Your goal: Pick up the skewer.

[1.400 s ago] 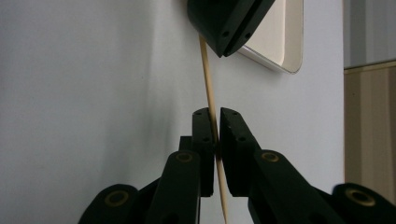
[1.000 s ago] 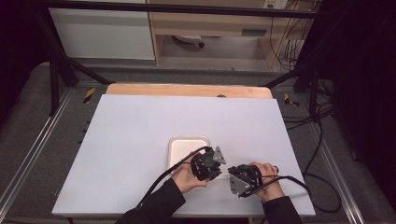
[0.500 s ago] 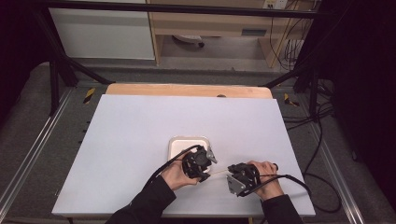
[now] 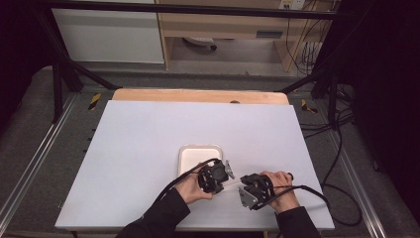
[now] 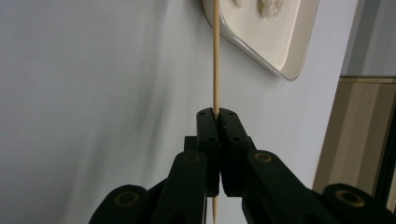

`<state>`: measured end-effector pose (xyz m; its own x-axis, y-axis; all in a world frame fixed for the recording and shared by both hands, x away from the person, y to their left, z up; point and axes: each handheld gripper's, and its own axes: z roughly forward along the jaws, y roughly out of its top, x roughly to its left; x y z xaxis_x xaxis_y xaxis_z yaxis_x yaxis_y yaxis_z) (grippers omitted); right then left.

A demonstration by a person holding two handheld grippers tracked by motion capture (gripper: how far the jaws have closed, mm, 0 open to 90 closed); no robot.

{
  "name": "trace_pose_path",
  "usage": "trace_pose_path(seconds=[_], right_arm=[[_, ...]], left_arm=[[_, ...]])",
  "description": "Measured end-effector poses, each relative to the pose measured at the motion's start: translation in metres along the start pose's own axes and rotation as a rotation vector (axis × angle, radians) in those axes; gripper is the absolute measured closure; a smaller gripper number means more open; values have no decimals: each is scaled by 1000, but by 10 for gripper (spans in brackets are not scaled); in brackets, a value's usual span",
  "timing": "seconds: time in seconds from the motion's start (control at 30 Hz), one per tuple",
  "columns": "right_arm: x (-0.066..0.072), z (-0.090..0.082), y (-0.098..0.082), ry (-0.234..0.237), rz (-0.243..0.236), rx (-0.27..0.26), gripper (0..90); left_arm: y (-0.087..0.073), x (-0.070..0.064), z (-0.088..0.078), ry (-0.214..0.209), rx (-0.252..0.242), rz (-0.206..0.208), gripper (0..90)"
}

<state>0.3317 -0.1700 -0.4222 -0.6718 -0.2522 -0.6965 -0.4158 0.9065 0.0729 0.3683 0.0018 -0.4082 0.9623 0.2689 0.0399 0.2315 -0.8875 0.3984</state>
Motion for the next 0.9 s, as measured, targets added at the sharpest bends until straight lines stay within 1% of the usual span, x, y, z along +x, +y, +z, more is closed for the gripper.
trace_pose_path(seconds=[0.17,0.27,0.3,0.33,0.4,0.43,0.47,0.5,0.53,0.57,0.6,0.63,0.67,0.7,0.73,0.77,0.83,0.87,0.9], right_arm=[[2,0,0,1,-3,5,889],[2,0,0,-4,4,0,881],[1,0,0,-4,14,-5,870],[1,0,0,-4,14,-5,870],[1,-1,-1,-9,57,-19,819],[-1,-2,-4,-10,122,-43,750],[-1,-3,-5,-12,174,-49,715],[-2,-4,-8,-15,207,-59,682],[-1,-5,-10,-21,257,-75,640],[-1,-5,-10,-21,257,-75,640],[-2,-6,-13,-24,314,-84,585],[-3,-6,-20,-42,434,-101,492],[-3,-7,-24,-40,484,-109,460],[-3,-6,-27,-39,529,-121,417],[-4,-6,-30,-35,584,-124,385],[-4,-6,-33,-30,634,-129,364],[-4,-6,-38,-28,728,-147,304],[-4,-6,-38,-28,728,-147,304],[-4,-6,-42,-9,837,-147,261]], left_arm=[[1,-2,2,5,10,6,885],[1,-3,2,12,3,4,886],[0,-2,2,13,2,5,886],[-1,-2,1,13,-1,2,886],[-2,-2,0,22,-8,2,886],[-4,-2,-1,24,-13,-5,886],[-6,-1,-2,29,-19,-9,886],[-8,-1,-3,33,-25,-15,886],[-11,0,-5,38,-21,-15,885],[-14,1,-6,45,-24,-18,885],[-17,2,-8,49,-28,-25,885],[-20,4,-10,54,-31,-33,885],[-23,5,-11,61,-38,-35,885],[-26,5,-13,50,-41,-45,885],[-29,6,-15,69,-48,-51,886],[-32,7,-16,73,-56,-60,886],[-39,8,-21,83,-65,-66,885],[-43,8,-23,86,-73,-73,885],[-48,9,-27,94,-86,-81,885]])
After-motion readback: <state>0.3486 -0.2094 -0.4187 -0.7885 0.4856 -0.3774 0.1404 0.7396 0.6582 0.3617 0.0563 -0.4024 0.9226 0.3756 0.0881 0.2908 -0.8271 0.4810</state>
